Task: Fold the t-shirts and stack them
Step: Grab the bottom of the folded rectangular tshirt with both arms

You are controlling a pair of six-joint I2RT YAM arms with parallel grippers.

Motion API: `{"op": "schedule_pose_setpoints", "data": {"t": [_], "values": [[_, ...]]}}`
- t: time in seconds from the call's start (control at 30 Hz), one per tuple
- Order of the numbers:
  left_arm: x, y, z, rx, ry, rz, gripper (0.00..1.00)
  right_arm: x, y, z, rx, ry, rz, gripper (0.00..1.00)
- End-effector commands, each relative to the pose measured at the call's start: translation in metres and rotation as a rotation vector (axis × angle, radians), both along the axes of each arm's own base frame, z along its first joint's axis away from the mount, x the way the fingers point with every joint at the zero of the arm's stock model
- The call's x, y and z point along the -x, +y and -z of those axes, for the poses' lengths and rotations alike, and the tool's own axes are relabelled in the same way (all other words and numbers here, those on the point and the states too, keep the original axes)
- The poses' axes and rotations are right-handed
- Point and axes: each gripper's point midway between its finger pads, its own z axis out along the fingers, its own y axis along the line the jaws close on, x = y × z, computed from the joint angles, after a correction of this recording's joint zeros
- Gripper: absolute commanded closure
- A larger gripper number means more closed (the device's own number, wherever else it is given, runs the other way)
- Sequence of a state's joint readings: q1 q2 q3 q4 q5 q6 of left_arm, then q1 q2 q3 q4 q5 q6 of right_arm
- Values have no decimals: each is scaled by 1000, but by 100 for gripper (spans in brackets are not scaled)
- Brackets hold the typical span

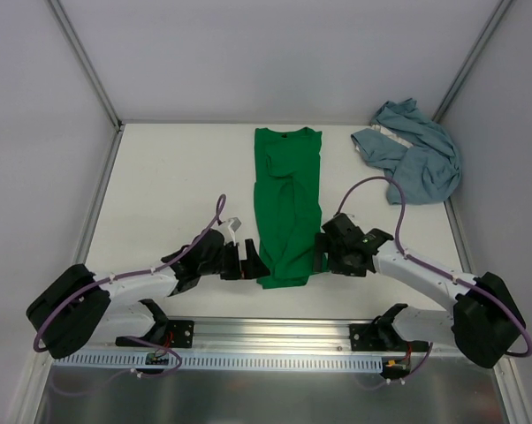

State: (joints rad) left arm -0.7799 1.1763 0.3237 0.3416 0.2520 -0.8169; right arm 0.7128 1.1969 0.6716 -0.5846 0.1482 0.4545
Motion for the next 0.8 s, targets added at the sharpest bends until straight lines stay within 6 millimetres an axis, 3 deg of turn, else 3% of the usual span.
{"op": "schedule_pose_setpoints", "data": {"t": [0.0, 0.4, 0.57, 0.77], "values": [[-3, -9, -2, 37, -50, 25, 2, -21, 22, -5, -102, -72, -8, 1], [-7, -15, 5, 43, -28, 22, 4, -31, 45, 18, -193, -29, -6, 1], [-9, -19, 7, 59, -14, 14, 6, -20, 63, 28, -294, 31, 5, 3], [-10, -33, 6, 109, 3, 49, 30, -9, 76, 31, -328, 55, 4, 19]]}}
